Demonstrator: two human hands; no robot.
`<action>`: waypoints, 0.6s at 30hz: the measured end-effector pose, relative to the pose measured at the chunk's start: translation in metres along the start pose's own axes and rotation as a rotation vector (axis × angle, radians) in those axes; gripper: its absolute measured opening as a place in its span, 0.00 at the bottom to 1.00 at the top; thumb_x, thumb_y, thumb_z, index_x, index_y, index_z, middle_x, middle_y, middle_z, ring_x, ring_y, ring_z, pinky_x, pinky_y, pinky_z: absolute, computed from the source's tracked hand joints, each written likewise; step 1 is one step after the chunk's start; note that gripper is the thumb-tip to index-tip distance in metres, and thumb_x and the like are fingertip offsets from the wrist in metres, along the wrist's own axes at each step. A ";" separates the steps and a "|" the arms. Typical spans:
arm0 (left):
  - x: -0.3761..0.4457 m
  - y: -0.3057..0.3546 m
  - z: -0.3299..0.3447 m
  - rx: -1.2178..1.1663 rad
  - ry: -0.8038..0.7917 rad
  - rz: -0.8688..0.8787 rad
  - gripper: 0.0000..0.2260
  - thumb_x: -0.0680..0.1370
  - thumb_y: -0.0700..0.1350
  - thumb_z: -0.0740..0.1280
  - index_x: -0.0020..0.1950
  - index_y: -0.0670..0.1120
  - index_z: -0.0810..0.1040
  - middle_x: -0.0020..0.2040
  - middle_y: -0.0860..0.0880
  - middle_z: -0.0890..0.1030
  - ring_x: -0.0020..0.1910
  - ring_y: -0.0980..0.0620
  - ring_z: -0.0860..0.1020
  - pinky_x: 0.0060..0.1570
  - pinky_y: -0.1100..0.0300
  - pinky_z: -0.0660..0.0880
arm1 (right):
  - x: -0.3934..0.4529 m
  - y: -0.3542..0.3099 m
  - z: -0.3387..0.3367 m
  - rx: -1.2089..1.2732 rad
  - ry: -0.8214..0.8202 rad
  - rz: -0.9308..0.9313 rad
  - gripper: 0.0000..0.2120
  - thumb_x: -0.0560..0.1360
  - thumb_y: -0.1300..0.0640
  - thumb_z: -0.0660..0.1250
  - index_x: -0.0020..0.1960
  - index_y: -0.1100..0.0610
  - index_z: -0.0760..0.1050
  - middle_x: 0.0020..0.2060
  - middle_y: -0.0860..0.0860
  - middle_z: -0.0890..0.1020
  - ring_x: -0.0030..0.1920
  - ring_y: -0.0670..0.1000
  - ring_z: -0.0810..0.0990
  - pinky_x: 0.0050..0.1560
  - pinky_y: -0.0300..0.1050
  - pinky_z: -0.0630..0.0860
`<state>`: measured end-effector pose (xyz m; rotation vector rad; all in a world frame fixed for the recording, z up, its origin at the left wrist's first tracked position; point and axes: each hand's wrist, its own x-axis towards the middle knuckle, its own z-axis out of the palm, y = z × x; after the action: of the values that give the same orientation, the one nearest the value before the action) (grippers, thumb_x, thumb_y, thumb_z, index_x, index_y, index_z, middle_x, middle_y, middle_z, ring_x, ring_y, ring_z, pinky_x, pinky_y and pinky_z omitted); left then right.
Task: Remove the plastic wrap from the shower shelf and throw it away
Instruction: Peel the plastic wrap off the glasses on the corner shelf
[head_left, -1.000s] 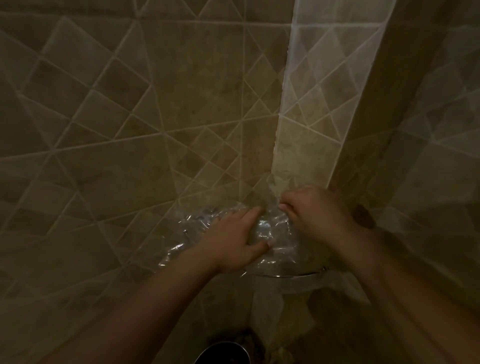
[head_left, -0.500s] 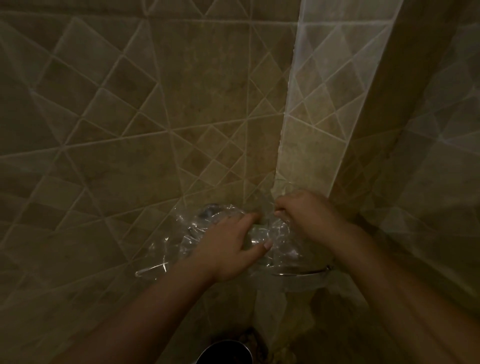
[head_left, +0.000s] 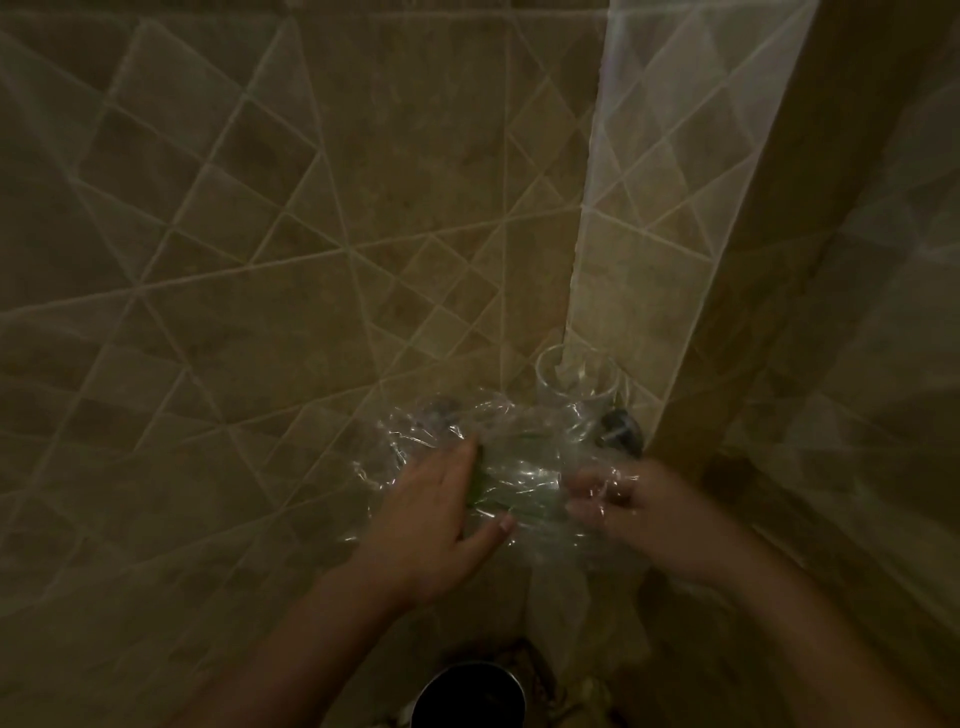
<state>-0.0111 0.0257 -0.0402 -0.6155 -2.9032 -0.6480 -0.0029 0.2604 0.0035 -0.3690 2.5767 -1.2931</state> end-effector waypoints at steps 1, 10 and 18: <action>0.000 0.000 0.000 0.018 -0.004 0.014 0.38 0.75 0.67 0.52 0.77 0.45 0.51 0.74 0.45 0.68 0.72 0.49 0.64 0.72 0.52 0.57 | 0.003 -0.003 0.003 0.018 -0.008 -0.008 0.06 0.72 0.51 0.69 0.48 0.42 0.80 0.45 0.53 0.86 0.45 0.54 0.83 0.49 0.53 0.80; 0.002 0.003 -0.001 0.197 -0.071 0.113 0.29 0.78 0.63 0.53 0.76 0.51 0.60 0.72 0.49 0.72 0.71 0.50 0.66 0.70 0.55 0.55 | 0.000 -0.004 0.002 0.207 0.134 0.012 0.04 0.73 0.61 0.68 0.45 0.59 0.82 0.41 0.58 0.86 0.43 0.52 0.83 0.46 0.50 0.78; 0.005 0.005 -0.002 0.209 -0.125 0.091 0.28 0.74 0.67 0.51 0.72 0.58 0.65 0.70 0.48 0.73 0.69 0.48 0.69 0.68 0.53 0.57 | -0.051 -0.046 -0.067 -0.478 0.433 -0.224 0.07 0.69 0.41 0.66 0.38 0.44 0.76 0.36 0.37 0.81 0.34 0.40 0.78 0.32 0.34 0.69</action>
<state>-0.0140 0.0308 -0.0355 -0.7796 -2.9817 -0.2994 0.0291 0.3008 0.0849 -0.5204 3.2991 -0.8718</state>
